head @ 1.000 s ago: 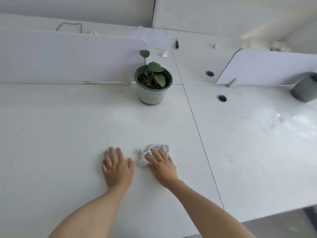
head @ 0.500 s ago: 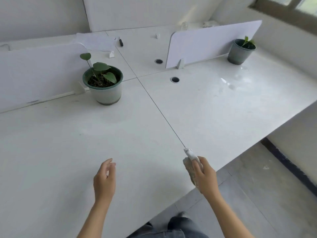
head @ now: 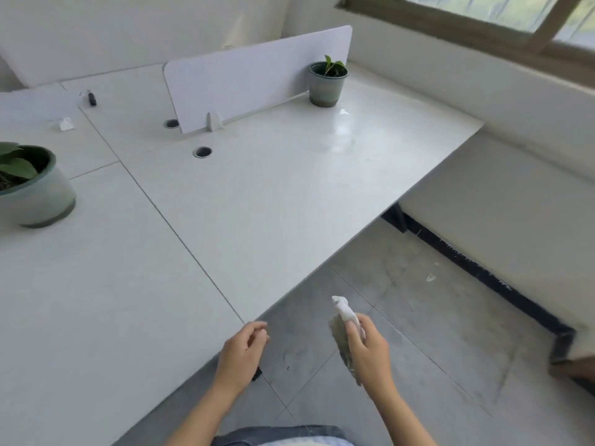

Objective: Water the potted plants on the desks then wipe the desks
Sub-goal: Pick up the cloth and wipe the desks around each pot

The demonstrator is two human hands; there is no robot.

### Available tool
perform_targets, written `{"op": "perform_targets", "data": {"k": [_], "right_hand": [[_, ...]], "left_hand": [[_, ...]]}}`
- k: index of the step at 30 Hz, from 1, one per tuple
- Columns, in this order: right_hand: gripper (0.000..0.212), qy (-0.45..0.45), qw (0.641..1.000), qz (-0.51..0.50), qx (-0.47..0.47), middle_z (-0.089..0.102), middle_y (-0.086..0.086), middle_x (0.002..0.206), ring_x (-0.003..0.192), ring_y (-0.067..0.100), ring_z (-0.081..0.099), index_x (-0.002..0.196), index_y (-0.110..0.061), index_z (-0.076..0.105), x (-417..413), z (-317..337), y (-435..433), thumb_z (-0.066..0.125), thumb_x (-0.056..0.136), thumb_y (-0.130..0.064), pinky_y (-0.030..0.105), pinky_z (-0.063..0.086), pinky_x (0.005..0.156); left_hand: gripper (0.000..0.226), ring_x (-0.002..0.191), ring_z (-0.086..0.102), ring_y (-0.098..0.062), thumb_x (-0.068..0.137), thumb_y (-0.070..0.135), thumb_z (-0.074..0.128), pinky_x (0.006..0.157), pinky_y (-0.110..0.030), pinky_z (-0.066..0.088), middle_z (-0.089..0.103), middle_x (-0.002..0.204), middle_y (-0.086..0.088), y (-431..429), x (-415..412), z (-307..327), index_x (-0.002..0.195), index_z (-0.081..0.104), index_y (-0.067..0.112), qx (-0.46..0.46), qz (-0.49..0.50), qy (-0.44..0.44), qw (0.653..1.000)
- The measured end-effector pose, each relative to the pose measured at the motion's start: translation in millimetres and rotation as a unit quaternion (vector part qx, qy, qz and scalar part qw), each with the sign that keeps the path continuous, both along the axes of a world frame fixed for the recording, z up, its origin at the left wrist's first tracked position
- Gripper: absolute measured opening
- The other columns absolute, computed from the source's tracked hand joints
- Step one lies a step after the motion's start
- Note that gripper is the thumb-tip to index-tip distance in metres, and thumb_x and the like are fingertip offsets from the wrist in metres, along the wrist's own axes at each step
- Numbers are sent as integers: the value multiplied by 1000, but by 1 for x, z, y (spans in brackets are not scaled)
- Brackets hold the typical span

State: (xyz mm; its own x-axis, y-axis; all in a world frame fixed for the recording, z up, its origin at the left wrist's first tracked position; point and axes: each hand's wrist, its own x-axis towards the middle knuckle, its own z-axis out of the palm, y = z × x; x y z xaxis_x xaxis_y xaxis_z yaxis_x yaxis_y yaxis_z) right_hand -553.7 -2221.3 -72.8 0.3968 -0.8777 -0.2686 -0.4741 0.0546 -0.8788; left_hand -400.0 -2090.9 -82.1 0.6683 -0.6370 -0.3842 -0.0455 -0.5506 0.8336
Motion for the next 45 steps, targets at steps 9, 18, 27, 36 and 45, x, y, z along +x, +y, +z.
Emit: {"op": "perform_targets", "data": {"k": [9,18,27,36,45], "right_hand": [[24,6,993,-120,11,49,1,67,66,18,44,73,-24,53,-122,-4,-135,42,94,-18,27,35,58],[17,16,998,-56,19,61,-11,79,79,13,56,91,-25,60,-95,-18,-281,44,93,-21,19,40,64],[21,3,994,-112,-4,60,-9,78,83,18,55,90,-18,62,-40,13,-455,42,93,-24,24,40,66],[27,-27,999,-23,-32,55,-12,69,70,12,51,69,-30,53,65,5,-604,42,94,-30,25,40,68],[46,17,963,176,-203,65,-6,85,85,17,58,91,-24,62,188,11,-796,22,85,-45,28,39,66]], "left_hand": [[15,71,59,5,89,13,54,73,-18,44,66,81,6,-134,-112,-9,94,63,23,32,-122,1,992],[17,83,61,-21,92,8,48,73,-22,44,65,78,5,-264,-77,-15,88,60,19,28,22,6,999],[20,84,61,-10,92,14,47,78,-19,47,65,83,11,-484,-25,38,85,58,28,-60,-28,5,998],[23,100,55,-17,92,8,49,80,-19,39,63,107,-3,-561,42,12,110,63,9,-34,203,-51,977],[43,123,40,-37,78,25,48,94,-56,37,56,126,-21,-677,69,-21,112,63,3,164,304,-229,910]]}}
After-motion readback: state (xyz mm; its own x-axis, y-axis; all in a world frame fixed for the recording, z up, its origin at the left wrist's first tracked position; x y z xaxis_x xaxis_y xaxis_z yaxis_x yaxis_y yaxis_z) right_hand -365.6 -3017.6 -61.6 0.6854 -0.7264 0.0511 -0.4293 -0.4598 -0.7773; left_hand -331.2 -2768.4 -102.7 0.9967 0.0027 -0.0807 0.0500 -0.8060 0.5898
